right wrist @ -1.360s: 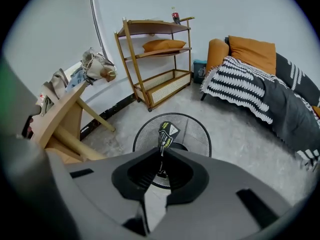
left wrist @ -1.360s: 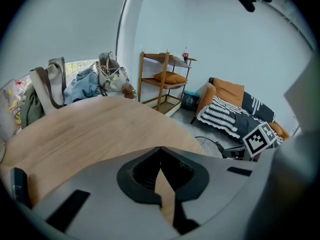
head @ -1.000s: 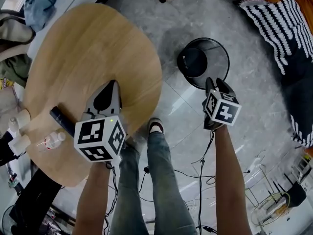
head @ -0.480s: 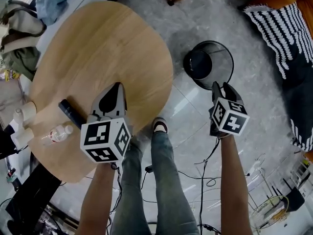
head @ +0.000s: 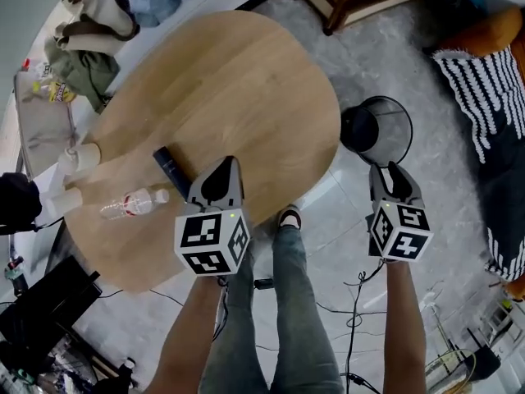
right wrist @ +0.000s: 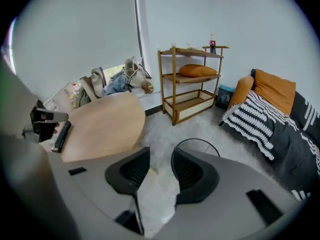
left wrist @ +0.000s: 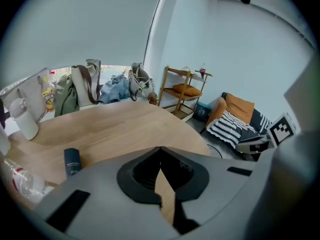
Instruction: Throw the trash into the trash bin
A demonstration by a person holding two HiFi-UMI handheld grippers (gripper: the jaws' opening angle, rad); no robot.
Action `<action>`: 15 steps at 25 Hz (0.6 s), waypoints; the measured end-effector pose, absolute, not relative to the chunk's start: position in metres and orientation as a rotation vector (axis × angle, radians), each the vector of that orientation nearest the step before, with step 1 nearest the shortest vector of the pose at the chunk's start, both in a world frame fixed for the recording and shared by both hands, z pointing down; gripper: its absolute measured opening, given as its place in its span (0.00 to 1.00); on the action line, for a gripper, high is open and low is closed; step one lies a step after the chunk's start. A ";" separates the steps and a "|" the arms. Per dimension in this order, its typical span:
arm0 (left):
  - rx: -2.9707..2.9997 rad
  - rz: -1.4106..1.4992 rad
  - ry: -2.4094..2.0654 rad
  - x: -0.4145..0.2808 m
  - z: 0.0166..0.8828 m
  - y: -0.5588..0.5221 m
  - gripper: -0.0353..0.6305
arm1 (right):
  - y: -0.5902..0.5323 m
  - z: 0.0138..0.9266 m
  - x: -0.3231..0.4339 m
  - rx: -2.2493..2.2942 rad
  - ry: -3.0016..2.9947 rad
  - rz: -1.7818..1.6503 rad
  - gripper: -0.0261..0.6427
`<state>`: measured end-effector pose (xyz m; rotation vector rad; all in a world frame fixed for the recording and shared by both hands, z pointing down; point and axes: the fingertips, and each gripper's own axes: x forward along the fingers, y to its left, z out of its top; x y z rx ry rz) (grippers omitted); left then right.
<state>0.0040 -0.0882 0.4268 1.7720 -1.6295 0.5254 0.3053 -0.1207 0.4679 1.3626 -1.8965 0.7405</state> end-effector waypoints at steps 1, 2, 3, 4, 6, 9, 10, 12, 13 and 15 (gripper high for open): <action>1.763 0.517 -1.637 -0.003 0.423 -0.082 0.08 | -0.118 0.460 0.297 1.355 -1.909 0.736 0.28; 1.755 0.509 -1.646 -0.010 0.419 -0.076 0.08 | -0.115 0.452 0.287 1.346 -1.924 0.732 0.28; 1.746 0.501 -1.654 -0.017 0.416 -0.071 0.08 | -0.113 0.444 0.276 1.334 -1.941 0.725 0.28; 1.737 0.491 -1.660 -0.024 0.413 -0.064 0.08 | -0.109 0.435 0.265 1.318 -1.958 0.715 0.28; 1.716 0.472 -1.671 -0.039 0.410 -0.051 0.08 | -0.100 0.421 0.241 1.277 -1.991 0.692 0.28; 1.680 0.460 -1.699 -0.065 0.406 -0.031 0.08 | -0.090 0.406 0.201 1.197 -2.043 0.645 0.28; 1.663 0.453 -1.714 -0.074 0.405 -0.024 0.08 | -0.087 0.402 0.187 1.166 -2.062 0.626 0.28; 1.631 0.434 -1.743 -0.091 0.401 -0.010 0.08 | -0.081 0.397 0.159 1.109 -2.099 0.597 0.28; 1.618 0.426 -1.756 -0.100 0.400 -0.003 0.08 | -0.077 0.395 0.146 1.084 -2.115 0.591 0.28; 1.589 0.413 -1.779 -0.119 0.398 0.011 0.08 | -0.069 0.393 0.119 1.040 -2.142 0.588 0.28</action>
